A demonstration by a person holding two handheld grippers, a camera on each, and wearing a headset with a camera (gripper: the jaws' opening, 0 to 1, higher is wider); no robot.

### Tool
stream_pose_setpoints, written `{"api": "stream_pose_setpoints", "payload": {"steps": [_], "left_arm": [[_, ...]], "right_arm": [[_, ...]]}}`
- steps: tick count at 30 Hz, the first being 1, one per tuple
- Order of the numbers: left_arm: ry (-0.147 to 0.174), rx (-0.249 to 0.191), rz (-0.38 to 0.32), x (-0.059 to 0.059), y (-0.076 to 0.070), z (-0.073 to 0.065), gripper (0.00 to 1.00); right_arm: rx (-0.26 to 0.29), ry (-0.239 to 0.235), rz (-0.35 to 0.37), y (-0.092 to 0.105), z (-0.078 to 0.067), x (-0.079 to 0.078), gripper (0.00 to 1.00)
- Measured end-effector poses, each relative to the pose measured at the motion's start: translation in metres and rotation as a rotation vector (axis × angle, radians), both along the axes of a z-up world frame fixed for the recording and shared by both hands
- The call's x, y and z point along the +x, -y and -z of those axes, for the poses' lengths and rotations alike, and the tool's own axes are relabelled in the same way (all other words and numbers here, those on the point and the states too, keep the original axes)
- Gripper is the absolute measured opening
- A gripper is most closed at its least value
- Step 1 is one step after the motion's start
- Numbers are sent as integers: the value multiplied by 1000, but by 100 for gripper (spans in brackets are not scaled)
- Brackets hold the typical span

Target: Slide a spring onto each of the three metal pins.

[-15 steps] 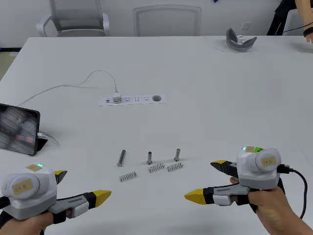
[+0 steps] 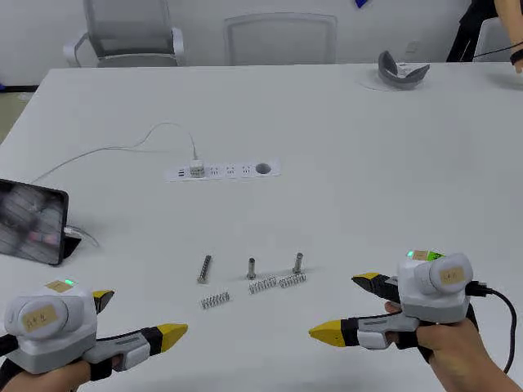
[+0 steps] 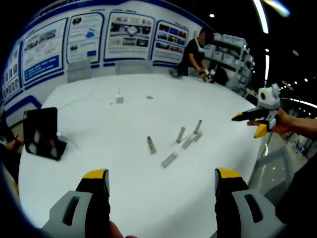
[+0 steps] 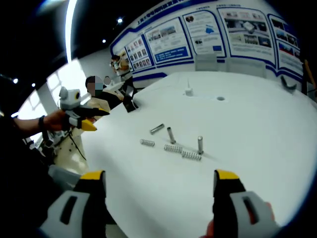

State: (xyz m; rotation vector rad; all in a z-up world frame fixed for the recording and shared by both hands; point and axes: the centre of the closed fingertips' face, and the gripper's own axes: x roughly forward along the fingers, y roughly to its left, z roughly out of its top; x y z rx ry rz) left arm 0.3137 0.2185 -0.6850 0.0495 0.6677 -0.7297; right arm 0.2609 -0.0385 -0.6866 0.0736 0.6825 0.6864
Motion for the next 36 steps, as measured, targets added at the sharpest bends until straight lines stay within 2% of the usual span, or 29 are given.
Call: {"api": "stream_pose_setpoints", "payload": {"steps": [5,7,12,16,21,36], "left_arm": [[-5,3,5,0,4,0,89],[-7,6,11,0,6,0,89],[-4,7,16,2,9,-1,88],[-10,-4,14,5,12,-1,87],[-20,-34,1,11,15,-1,86],[-32,0,35,22,26,12,83]], "right_arm": [[0,-5,-3,0,0,-4,93],[-23,9,-12,1,-1,-6,94],[-32,8,0,4,0,-10,95],[-23,4,19,6,0,-15,96],[-47,-1,25,9,5,-21,96],[-22,-11,52,5,7,-29,93]]}}
